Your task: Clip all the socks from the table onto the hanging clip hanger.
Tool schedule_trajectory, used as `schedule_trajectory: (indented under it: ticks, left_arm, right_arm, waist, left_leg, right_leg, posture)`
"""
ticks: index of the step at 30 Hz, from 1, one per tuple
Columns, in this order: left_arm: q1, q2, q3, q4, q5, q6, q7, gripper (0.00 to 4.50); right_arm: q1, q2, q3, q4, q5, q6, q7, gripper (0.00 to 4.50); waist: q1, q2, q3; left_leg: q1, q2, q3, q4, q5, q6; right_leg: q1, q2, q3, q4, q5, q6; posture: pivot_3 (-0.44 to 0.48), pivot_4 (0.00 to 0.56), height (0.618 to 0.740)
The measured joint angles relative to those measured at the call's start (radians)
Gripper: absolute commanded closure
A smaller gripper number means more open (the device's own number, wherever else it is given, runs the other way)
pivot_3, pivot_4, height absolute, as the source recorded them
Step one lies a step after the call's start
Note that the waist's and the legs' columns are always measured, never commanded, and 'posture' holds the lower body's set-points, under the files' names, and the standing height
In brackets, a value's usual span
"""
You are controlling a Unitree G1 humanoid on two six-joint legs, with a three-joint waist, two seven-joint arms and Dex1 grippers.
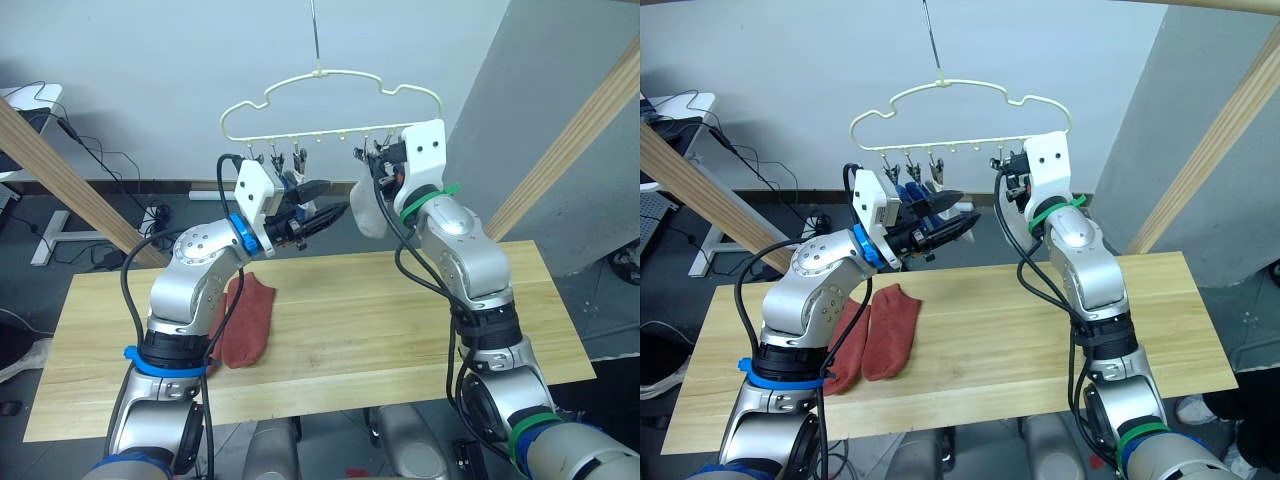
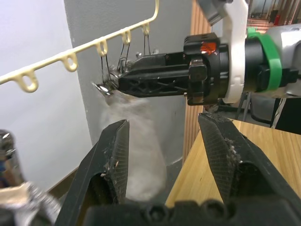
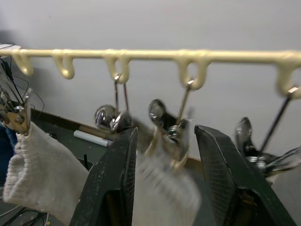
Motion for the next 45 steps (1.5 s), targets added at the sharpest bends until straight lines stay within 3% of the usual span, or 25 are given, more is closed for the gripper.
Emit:
schedule_trajectory:
  ticks: [31,45]
  left_arm:
    - [0.017,0.008,0.000,-0.031,0.000,0.015,0.007,1.94]
    - [0.035,0.037,0.004,-0.032,-0.001,0.017,-0.002,1.94]
  right_arm:
    - [-0.080,0.044,-0.003,0.181,0.009,-0.106,0.021,2.49]
    - [-0.031,0.014,-0.003,0.088,0.002,-0.084,0.021,2.49]
  waist:
    - [0.001,0.000,0.000]
    - [0.001,0.000,0.000]
  left_leg:
    - [0.000,0.000,0.000,0.000,0.000,0.000]
    - [0.000,0.000,0.000,0.000,0.000,0.000]
  right_leg:
    - [0.000,0.000,0.000,0.000,0.000,0.000]
    - [0.000,0.000,0.000,0.001,0.000,0.000]
  posture:
    - [-0.176,0.255,0.740]
    - [-0.183,0.252,0.740]
